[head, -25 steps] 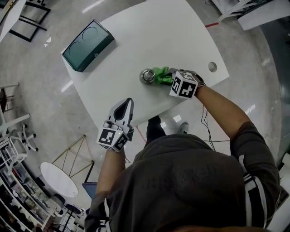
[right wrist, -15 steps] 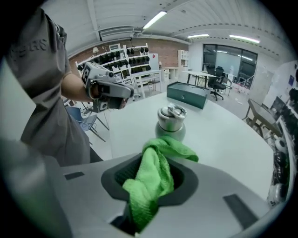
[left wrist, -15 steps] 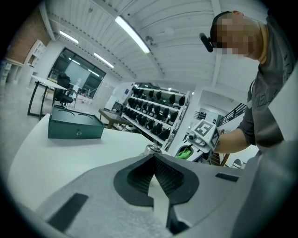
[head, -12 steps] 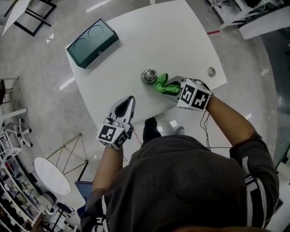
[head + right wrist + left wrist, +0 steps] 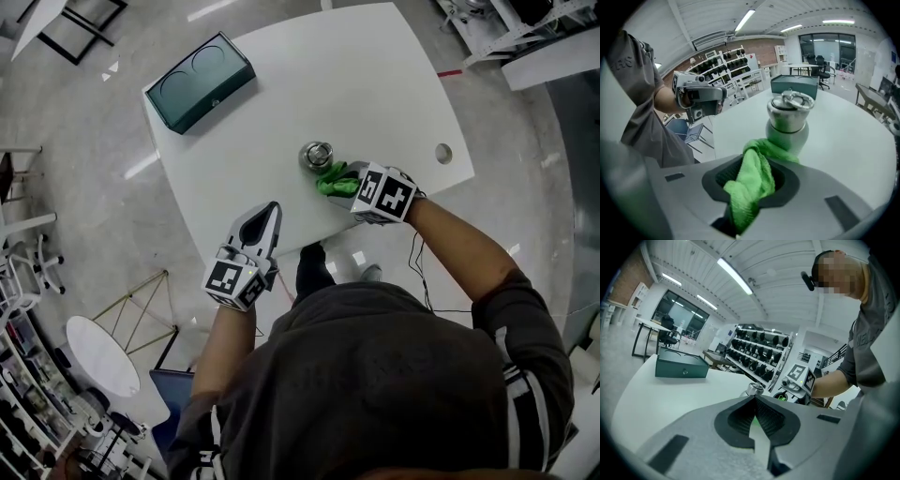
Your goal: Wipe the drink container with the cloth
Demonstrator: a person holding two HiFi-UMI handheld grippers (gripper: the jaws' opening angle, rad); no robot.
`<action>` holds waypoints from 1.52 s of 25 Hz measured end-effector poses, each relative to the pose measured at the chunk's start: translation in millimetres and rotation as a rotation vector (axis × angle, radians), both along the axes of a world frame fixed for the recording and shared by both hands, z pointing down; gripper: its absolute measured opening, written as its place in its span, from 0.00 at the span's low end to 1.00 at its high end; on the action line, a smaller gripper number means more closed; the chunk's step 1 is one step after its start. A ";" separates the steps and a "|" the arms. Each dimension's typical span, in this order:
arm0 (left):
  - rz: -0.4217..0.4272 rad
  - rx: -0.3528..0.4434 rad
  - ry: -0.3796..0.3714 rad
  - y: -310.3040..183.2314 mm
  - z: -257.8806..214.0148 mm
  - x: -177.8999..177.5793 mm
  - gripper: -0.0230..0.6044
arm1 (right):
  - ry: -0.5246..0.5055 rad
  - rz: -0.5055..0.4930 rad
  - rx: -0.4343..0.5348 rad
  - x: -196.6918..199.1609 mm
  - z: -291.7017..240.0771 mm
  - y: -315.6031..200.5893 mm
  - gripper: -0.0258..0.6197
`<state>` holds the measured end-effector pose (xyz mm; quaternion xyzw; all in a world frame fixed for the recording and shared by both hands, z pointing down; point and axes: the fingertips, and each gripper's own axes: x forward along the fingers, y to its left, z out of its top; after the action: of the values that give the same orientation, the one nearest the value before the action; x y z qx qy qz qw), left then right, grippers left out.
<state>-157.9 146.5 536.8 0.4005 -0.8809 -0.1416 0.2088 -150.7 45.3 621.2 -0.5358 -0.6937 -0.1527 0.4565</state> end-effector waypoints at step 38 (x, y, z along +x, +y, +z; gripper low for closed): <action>-0.035 0.032 0.020 22.0 7.3 -13.2 0.04 | 0.025 0.214 -0.090 -89.6 -51.5 -55.5 0.16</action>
<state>-171.0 168.4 544.1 0.3867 -0.8834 -0.1633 0.2084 -240.3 -10.2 569.6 -0.4805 -0.7473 -0.0650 0.4544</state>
